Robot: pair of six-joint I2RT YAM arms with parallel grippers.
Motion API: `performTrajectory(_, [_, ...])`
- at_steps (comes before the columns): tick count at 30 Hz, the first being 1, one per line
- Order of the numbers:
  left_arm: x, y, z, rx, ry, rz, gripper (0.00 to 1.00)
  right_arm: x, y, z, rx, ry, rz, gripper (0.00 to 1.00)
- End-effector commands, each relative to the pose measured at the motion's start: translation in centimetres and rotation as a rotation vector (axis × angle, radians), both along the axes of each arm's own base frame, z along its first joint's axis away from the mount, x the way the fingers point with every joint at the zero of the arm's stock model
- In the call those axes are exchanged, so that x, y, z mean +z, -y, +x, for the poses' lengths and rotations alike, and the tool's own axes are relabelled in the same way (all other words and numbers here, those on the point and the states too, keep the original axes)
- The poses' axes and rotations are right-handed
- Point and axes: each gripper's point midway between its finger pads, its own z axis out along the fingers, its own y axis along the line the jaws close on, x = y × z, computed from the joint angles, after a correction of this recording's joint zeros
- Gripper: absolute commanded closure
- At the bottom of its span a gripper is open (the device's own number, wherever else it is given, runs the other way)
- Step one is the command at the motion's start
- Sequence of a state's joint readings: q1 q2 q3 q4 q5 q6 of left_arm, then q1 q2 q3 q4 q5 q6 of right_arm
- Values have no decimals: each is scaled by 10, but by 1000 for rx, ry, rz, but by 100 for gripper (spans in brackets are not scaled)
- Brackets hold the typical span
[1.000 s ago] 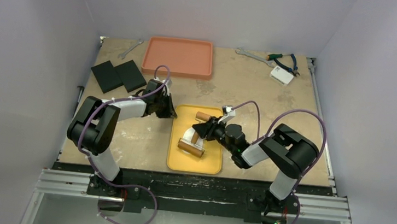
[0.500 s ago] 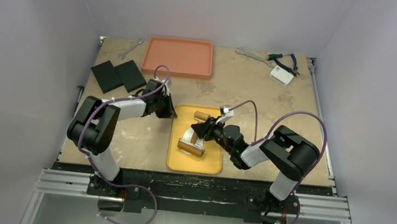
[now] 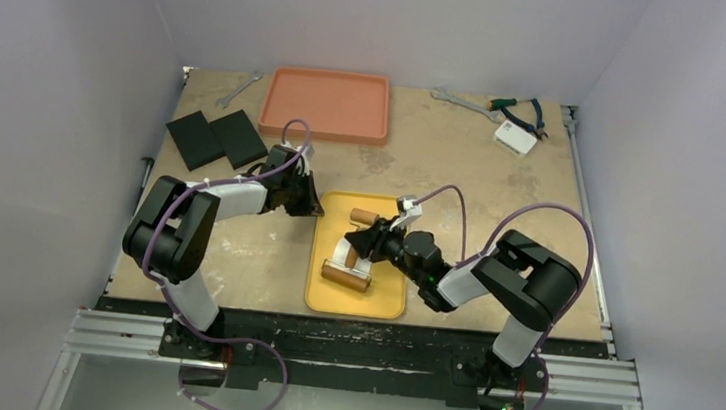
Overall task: Roll out the dumpling wrappers from the dough
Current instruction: Flatten out the dough on the work surface.
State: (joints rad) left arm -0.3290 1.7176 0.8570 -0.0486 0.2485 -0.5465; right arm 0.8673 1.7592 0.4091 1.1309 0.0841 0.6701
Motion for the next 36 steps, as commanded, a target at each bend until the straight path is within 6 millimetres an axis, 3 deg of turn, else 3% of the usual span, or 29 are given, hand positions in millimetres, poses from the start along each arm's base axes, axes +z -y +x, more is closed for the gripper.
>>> performTrajectory(1, [-35,-33,-20,35,-102,135,100,-139,83,-75,141,-228,-601,100])
performTrajectory(7, [-33,-33,-19,36,-97,135,100,-135,78,-83,157,-211,-617,100])
performTrajectory(11, [-35,-34,-19,35,-100,138,100,-109,60,-75,177,-179,-573,100])
performTrajectory(14, [-35,-34,-19,36,-100,138,100,-51,20,-62,245,-75,-442,100])
performTrajectory(17, [-34,-34,-19,38,-96,139,100,27,-15,-49,299,52,-289,100])
performTrajectory(20, [-31,-34,-18,39,-88,138,100,77,-20,-35,296,105,-166,100])
performTrajectory(23, [-30,-34,-17,39,-85,137,100,101,-5,-12,227,115,-66,100])
performTrajectory(26, [-32,-33,-17,38,-90,133,100,103,6,10,135,134,-52,100])
performTrajectory(31, [-34,-33,-19,35,-99,132,100,84,-6,30,126,124,-36,100])
performTrajectory(34, [-35,-32,-19,36,-99,130,100,61,-7,39,97,101,-39,100])
performTrajectory(36, [-34,-32,-19,34,-98,130,100,37,5,43,57,70,-66,100])
